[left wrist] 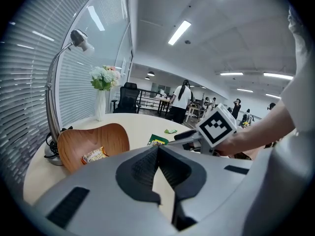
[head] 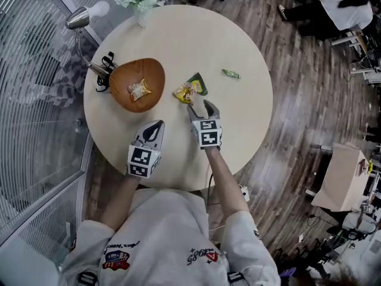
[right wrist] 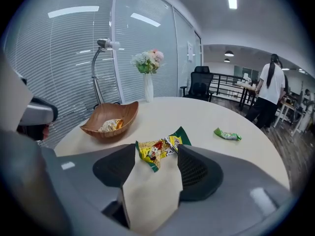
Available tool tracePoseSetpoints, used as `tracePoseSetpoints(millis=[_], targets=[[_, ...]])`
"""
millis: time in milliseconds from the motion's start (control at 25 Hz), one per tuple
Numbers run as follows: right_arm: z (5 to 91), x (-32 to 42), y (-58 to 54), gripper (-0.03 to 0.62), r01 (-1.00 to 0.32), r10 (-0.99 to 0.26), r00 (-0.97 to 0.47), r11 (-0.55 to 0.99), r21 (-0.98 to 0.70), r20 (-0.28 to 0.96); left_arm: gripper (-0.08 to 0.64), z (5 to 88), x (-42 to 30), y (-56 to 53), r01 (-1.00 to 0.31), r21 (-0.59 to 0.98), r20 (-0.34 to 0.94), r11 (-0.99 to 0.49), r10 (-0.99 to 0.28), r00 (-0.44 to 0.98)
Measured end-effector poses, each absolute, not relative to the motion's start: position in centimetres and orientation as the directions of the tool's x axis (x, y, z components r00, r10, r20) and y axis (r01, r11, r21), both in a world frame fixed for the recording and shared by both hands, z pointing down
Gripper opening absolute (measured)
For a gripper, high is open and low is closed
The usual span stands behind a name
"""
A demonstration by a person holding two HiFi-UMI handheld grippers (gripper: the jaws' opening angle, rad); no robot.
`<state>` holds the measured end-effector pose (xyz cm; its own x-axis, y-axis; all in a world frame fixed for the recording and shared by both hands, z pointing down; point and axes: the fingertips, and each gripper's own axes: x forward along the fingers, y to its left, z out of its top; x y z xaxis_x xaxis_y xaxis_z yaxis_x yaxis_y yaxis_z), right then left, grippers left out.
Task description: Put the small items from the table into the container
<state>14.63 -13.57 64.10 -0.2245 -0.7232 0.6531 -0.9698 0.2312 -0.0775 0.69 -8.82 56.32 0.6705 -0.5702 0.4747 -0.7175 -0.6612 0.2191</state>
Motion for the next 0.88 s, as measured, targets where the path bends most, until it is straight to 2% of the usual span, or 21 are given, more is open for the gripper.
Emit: tracePoseSetpoints(millis=[320,760,880], targets=[[68.2,14.9,-19.4,0.284,-0.971,-0.662,-0.195,0.233,-0.049,0.724,0.006,57.5,-1.2,-8.9,-0.749,0.203,0.52,-0.631,-0.579,0.628],[71.5,15.3,-21.8,0.282,-0.98,-0.577,-0.162,0.189,-0.062,0.801,0.007,59.5,-3.4,-9.2,-0.782,0.197,0.56,-0.592,-0.586,0.585],[72.0,15.4,-21.4,0.248,-0.98,-0.564,-0.156,0.194,-0.054,0.811,0.006,59.6,-3.3,-9.3,-0.779,0.206,0.561,-0.593,-0.58,0.59]])
